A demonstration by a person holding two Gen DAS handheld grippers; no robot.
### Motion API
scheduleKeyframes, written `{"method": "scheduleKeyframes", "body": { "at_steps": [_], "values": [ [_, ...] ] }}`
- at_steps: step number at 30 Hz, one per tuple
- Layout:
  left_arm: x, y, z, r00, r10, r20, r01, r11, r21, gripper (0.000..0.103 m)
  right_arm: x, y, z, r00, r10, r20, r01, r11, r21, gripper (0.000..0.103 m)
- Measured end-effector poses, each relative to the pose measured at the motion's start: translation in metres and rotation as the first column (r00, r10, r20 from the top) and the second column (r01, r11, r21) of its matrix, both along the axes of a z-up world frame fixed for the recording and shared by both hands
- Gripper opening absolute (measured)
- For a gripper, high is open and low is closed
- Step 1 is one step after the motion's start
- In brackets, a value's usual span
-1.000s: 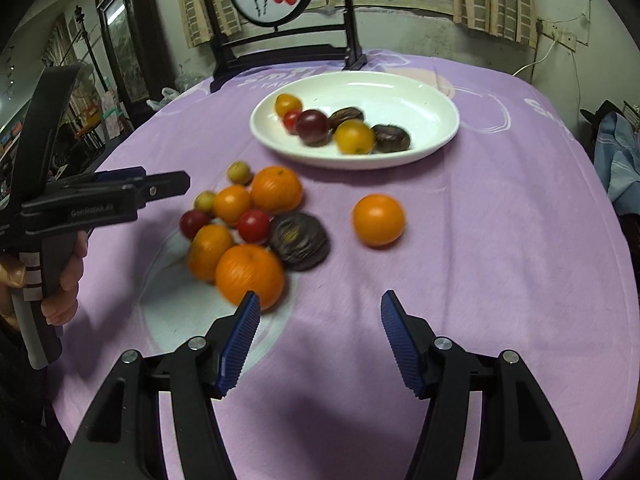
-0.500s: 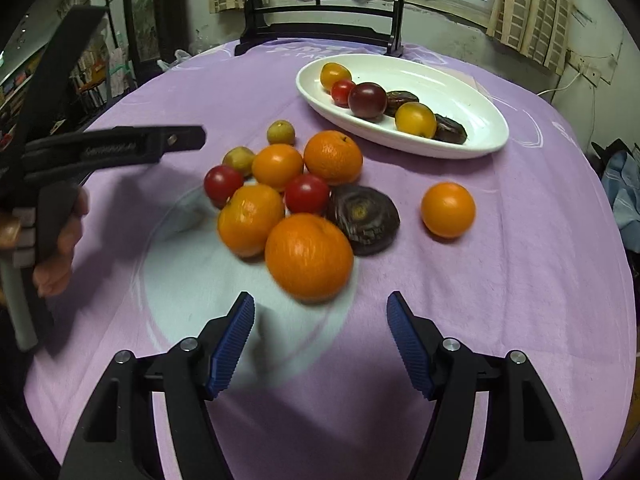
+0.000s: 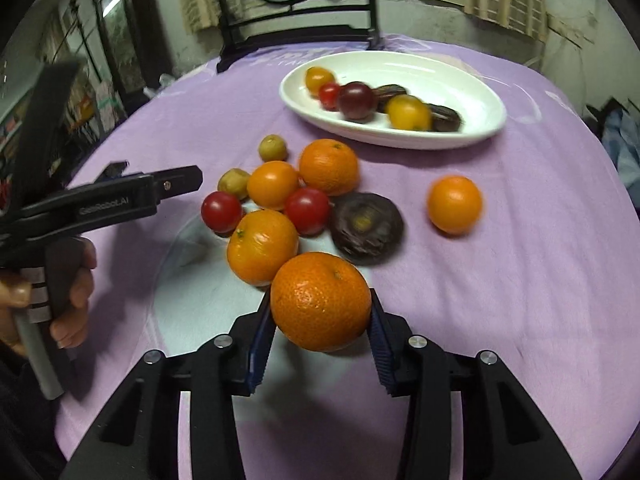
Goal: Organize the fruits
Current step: 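Grasp an orange with the right tool while the left tool grasps a tangerine, then carry both oranges over the white plate and open both tools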
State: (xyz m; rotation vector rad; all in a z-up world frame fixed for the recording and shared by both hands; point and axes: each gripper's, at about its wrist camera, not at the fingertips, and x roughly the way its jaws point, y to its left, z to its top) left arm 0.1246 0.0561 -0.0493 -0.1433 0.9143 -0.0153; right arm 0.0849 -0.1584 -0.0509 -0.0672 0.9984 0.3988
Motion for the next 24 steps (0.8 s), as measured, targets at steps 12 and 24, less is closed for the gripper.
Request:
{"method": "scheduleKeyframes", "body": {
  "at_steps": [12,24],
  "values": [
    [-0.028,-0.066,0.018,0.982,-0.186,-0.021,0.186,0.982,0.019,0.092,-0.023,-0.068,0.006,0.993,-0.116,0.020,0.115,0.992,0.047,0.044],
    [-0.018,-0.132,-0.011,0.964,-0.238,-0.120,0.249,0.965,0.084,0.074,-0.034,-0.103,0.004,0.989,-0.146,0.022,0.144,0.985,0.097,0.044]
  ]
}}
